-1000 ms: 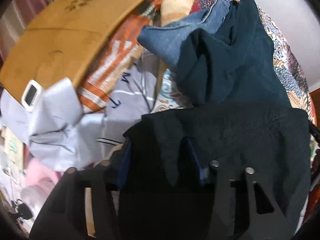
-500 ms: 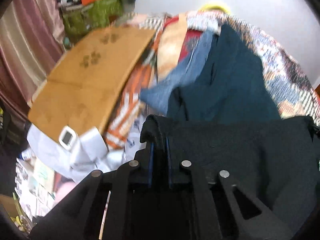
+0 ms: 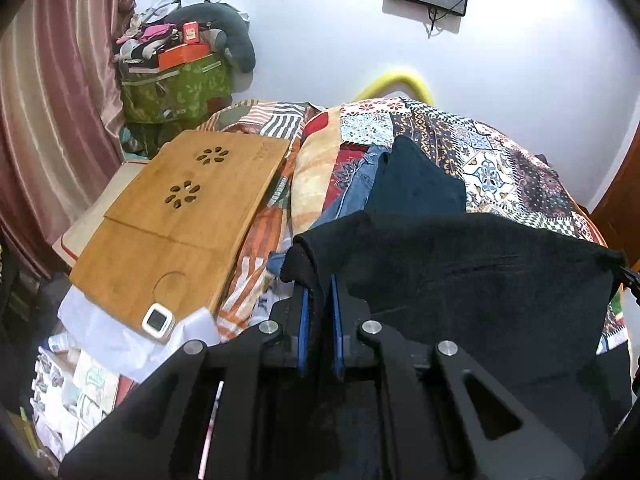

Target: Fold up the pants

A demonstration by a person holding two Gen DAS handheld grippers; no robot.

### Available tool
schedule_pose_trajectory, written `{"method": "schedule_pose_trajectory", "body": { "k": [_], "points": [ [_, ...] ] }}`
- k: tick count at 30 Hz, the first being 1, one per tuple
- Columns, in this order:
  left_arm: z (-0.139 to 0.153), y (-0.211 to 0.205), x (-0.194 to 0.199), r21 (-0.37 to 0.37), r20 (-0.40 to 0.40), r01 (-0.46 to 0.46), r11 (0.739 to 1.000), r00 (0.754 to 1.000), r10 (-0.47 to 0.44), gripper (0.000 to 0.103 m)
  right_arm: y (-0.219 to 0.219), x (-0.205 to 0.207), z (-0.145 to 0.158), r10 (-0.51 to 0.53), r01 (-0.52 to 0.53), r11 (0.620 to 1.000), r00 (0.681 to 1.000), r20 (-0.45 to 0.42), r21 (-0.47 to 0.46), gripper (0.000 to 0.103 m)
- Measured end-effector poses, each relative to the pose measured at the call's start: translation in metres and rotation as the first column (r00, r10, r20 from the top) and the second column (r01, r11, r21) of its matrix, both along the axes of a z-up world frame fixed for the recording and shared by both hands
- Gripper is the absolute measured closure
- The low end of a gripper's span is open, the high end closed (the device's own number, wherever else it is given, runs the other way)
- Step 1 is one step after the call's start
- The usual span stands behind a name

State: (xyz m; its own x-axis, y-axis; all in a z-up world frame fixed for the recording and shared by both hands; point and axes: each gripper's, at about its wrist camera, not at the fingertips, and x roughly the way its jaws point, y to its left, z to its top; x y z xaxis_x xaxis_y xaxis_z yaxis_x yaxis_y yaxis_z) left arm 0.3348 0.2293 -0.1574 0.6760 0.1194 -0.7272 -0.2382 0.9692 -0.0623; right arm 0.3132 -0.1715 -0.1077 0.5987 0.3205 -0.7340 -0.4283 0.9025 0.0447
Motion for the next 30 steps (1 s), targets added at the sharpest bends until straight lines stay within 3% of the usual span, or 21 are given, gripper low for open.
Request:
{"method": "schedule_pose_trajectory", "body": {
  "k": [14, 17, 21, 26, 30],
  "points": [
    [0.001, -0.002, -0.11, 0.025, -0.028, 0.008, 1.0, 1.0, -0.007, 0.095, -0.019, -0.121, 0.023, 0.083, -0.083, 0.996, 0.997, 0.004, 0.042, 0.098],
    [-0.008, 0.0, -0.133, 0.033, -0.049, -0.02, 0.999, 0.999, 0.022, 0.103, -0.02, -0.142, 0.019, 0.091, -0.091, 0.995, 0.996, -0.013, 0.045, 0.098],
    [-0.025, 0.002, -0.16, -0.007, -0.087, -0.028, 1.0, 0.996, 0.027, 0.103, -0.019, -0.17, 0.006, 0.109, -0.106, 0.993, 0.993, -0.049, 0.054, 0.098],
    [-0.056, -0.003, -0.183, -0.014, -0.172, -0.021, 1.0, 0.985, 0.019, 0.102, -0.018, -0.191, -0.015, 0.103, -0.099, 0.994, 0.99, -0.092, 0.04, 0.098],
    [-0.065, -0.014, -0.195, -0.002, -0.192, 0.0, 1.0, 0.981, -0.001, 0.102, -0.022, -0.197, -0.025, 0.093, -0.089, 0.995, 0.989, -0.111, 0.039, 0.098]
  ]
}}
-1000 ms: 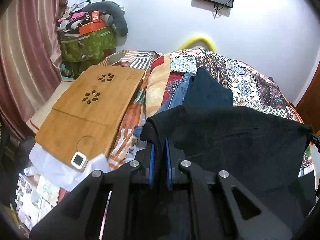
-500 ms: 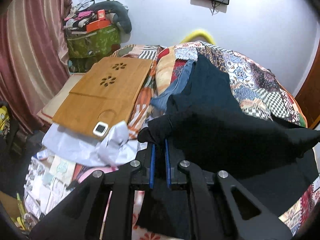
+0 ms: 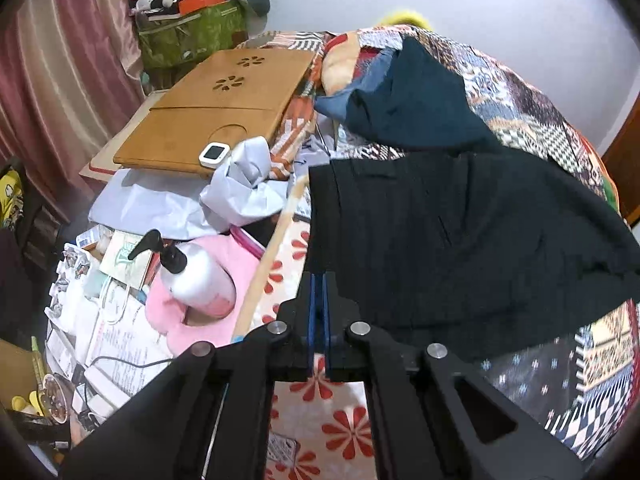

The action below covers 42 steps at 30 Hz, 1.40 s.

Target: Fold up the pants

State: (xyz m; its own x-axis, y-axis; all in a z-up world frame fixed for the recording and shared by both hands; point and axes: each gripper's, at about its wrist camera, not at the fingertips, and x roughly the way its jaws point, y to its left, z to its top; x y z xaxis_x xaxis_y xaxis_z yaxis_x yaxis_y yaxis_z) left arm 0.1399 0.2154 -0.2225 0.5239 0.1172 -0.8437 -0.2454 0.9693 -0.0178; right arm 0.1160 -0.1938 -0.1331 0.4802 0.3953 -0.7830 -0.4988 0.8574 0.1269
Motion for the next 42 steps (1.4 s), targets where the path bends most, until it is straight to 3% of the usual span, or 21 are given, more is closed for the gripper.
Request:
{"method": "schedule_pose_trajectory", "body": {
  "k": [3, 6, 8, 10, 13, 15, 17, 23, 29, 36, 37, 38, 40, 41, 42],
  "points": [
    [0.003, -0.009, 0.0, 0.024, -0.001, 0.018, 1.0, 1.0, -0.018, 0.098, -0.004, -0.005, 0.003, -0.007, 0.007, 1.0, 1.0, -0.003, 0.008, 0.098],
    [0.009, -0.014, 0.003, 0.03, 0.007, 0.018, 0.999, 1.0, -0.019, 0.084, -0.012, -0.009, 0.014, -0.021, 0.021, 1.0, 1.0, 0.019, 0.01, 0.098],
    [0.013, -0.013, 0.005, 0.023, 0.019, 0.0, 1.0, 1.0, -0.001, 0.054, -0.015, -0.011, 0.022, -0.027, 0.026, 1.0, 0.999, 0.033, 0.009, 0.098],
    [0.015, -0.012, 0.006, -0.003, 0.037, -0.026, 1.0, 0.999, 0.026, 0.041, -0.02, -0.01, 0.03, -0.036, 0.036, 0.999, 0.998, 0.05, 0.012, 0.097],
    [0.013, -0.009, 0.01, -0.061, 0.027, -0.058, 0.996, 0.998, 0.059, 0.038, -0.025, -0.004, 0.042, -0.054, 0.052, 0.998, 0.995, 0.078, 0.027, 0.085],
    [0.007, -0.008, 0.015, -0.101, 0.002, -0.07, 0.992, 0.997, 0.071, 0.038, -0.025, 0.003, 0.048, -0.061, 0.057, 0.997, 0.994, 0.093, 0.042, 0.067],
    [0.002, -0.01, 0.019, -0.114, -0.011, -0.075, 0.991, 0.997, 0.074, 0.038, -0.02, 0.013, 0.051, -0.064, 0.06, 0.997, 0.993, 0.102, 0.045, 0.057],
    [-0.011, -0.012, 0.031, -0.136, -0.047, -0.084, 0.987, 0.996, 0.078, 0.038, 0.012, 0.053, 0.042, -0.012, 0.01, 0.999, 0.999, 0.053, 0.03, 0.05],
    [-0.02, -0.007, 0.038, -0.162, -0.062, -0.099, 0.982, 0.994, 0.09, 0.038, 0.062, 0.107, 0.008, 0.067, -0.072, 0.995, 0.995, -0.073, -0.063, 0.05],
    [-0.032, 0.004, 0.039, -0.232, -0.095, -0.138, 0.963, 0.988, 0.118, 0.037, 0.094, 0.147, -0.038, 0.08, -0.116, 0.977, 0.978, -0.195, -0.181, 0.053],
    [-0.033, 0.005, 0.038, -0.24, -0.1, -0.141, 0.961, 0.988, 0.12, 0.037, 0.093, 0.151, -0.042, 0.077, -0.117, 0.976, 0.975, -0.209, -0.186, 0.058],
    [-0.035, 0.006, 0.037, -0.255, -0.107, -0.147, 0.956, 0.987, 0.123, 0.037, 0.094, 0.153, -0.048, 0.075, -0.119, 0.974, 0.972, -0.221, -0.192, 0.073],
    [-0.036, 0.007, 0.035, -0.281, -0.116, -0.152, 0.948, 0.985, 0.124, 0.037, 0.093, 0.152, -0.054, 0.078, -0.123, 0.974, 0.97, -0.229, -0.189, 0.078],
    [-0.036, 0.008, 0.034, -0.299, -0.121, -0.156, 0.941, 0.985, 0.124, 0.037, 0.091, 0.15, -0.052, 0.085, -0.126, 0.977, 0.97, -0.228, -0.173, 0.091],
    [-0.037, 0.008, 0.032, -0.324, -0.127, -0.16, 0.933, 0.984, 0.124, 0.037, 0.088, 0.147, -0.049, 0.076, -0.112, 0.979, 0.976, -0.206, -0.168, 0.097]
  ]
}}
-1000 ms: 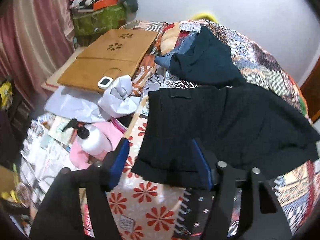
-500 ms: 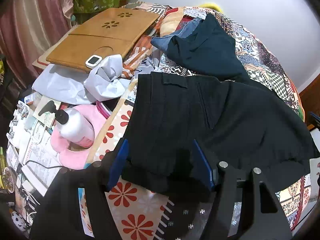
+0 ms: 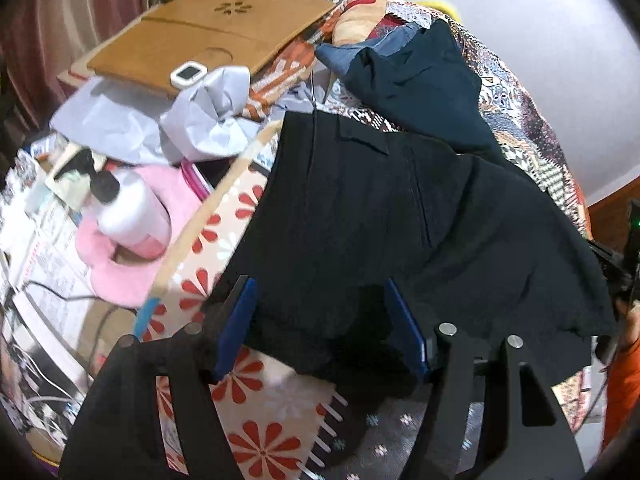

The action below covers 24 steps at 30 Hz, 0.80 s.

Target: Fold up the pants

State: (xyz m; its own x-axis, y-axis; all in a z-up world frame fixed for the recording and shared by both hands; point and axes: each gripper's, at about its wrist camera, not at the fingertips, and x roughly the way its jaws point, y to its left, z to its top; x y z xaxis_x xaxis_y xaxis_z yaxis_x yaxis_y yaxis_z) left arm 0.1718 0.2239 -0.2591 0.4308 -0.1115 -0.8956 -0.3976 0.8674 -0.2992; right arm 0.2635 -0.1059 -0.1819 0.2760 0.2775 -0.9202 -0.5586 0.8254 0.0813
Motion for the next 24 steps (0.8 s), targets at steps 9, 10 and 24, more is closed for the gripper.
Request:
{"method": "schedule_pose_trajectory", "body": {
  "k": [9, 10, 24],
  "points": [
    [-0.01, -0.005, -0.013, -0.276, -0.016, -0.027, 0.961, 1.0, 0.023, 0.037, -0.059, -0.031, 0.069, -0.121, 0.098, 0.989, 0.969, 0.217, 0.11, 0.098],
    [-0.011, -0.007, -0.013, -0.292, -0.016, -0.026, 0.956, 1.0, 0.022, 0.037, -0.067, -0.033, 0.075, -0.136, 0.11, 0.987, 0.963, 0.232, 0.12, 0.098],
    [-0.021, -0.015, 0.02, -0.311, -0.036, -0.083, 0.947, 0.996, 0.076, 0.062, -0.188, -0.086, 0.107, -0.385, 0.324, 0.915, 0.878, 0.286, 0.239, 0.098]
  ]
}}
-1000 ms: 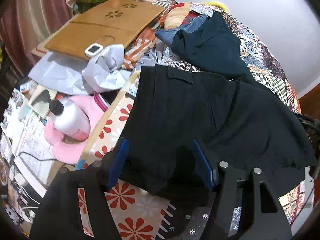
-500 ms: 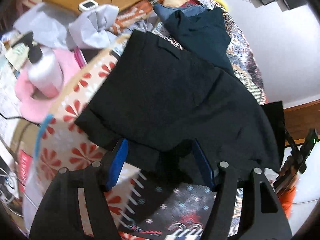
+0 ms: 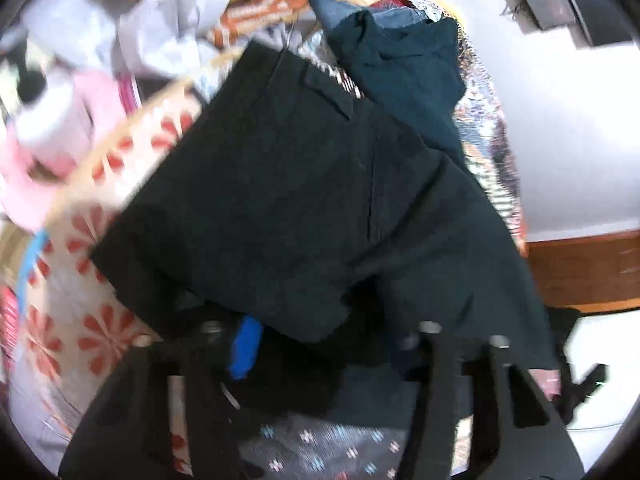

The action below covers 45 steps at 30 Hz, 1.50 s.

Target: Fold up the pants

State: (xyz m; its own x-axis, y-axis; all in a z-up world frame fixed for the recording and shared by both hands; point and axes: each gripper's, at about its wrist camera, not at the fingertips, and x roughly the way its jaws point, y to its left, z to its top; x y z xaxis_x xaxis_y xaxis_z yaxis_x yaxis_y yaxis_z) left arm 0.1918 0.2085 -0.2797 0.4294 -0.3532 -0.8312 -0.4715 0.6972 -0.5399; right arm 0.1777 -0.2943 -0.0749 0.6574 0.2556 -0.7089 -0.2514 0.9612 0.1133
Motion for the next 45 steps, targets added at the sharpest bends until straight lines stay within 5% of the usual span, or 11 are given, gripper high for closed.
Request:
{"method": "schedule_pose_trajectory", "body": {
  "k": [1, 5, 9, 12, 18, 23, 27, 33, 41, 45],
  "points": [
    [0.004, -0.002, 0.003, 0.044, 0.0, 0.002, 0.999, 1.0, -0.002, 0.074, -0.004, -0.003, -0.001, -0.011, 0.011, 1.0, 1.0, -0.001, 0.003, 0.098],
    [0.042, -0.005, 0.002, 0.191, 0.071, 0.014, 0.982, 0.997, -0.028, 0.093, -0.025, -0.012, 0.004, -0.069, 0.068, 0.997, 0.997, 0.024, 0.019, 0.1],
    [0.096, -0.006, -0.012, 0.297, 0.201, 0.004, 0.955, 0.977, -0.067, 0.094, -0.042, -0.019, 0.019, -0.098, 0.094, 0.994, 0.993, 0.071, 0.049, 0.1],
    [0.11, -0.005, -0.019, 0.32, 0.225, 0.017, 0.947, 0.97, -0.093, 0.094, -0.047, -0.025, 0.021, -0.102, 0.097, 0.994, 0.991, 0.089, 0.055, 0.1],
    [0.056, -0.013, -0.025, 0.354, 0.07, 0.11, 0.929, 0.987, -0.144, 0.094, -0.055, -0.04, -0.012, -0.112, 0.112, 0.991, 0.994, 0.006, 0.071, 0.1],
    [0.012, -0.015, -0.038, 0.288, 0.004, 0.131, 0.949, 0.99, -0.138, 0.092, -0.082, -0.053, -0.052, -0.183, 0.207, 0.963, 0.972, -0.146, 0.17, 0.097],
    [0.012, -0.021, -0.038, 0.33, -0.004, 0.141, 0.933, 0.989, -0.148, 0.091, -0.107, -0.058, -0.079, -0.261, 0.319, 0.92, 0.931, -0.255, 0.227, 0.092],
    [0.015, -0.026, -0.034, 0.368, -0.018, 0.153, 0.917, 0.987, -0.157, 0.09, -0.124, -0.05, -0.091, -0.316, 0.393, 0.881, 0.903, -0.291, 0.264, 0.084],
    [0.017, -0.03, -0.033, 0.4, -0.036, 0.165, 0.901, 0.986, -0.165, 0.088, -0.133, -0.021, -0.083, -0.237, 0.323, 0.9, 0.926, -0.293, 0.292, 0.084],
    [0.016, -0.03, -0.031, 0.409, -0.048, 0.167, 0.897, 0.986, -0.162, 0.086, -0.126, -0.004, -0.084, -0.183, 0.265, 0.935, 0.93, -0.318, 0.237, 0.084]
  ]
}}
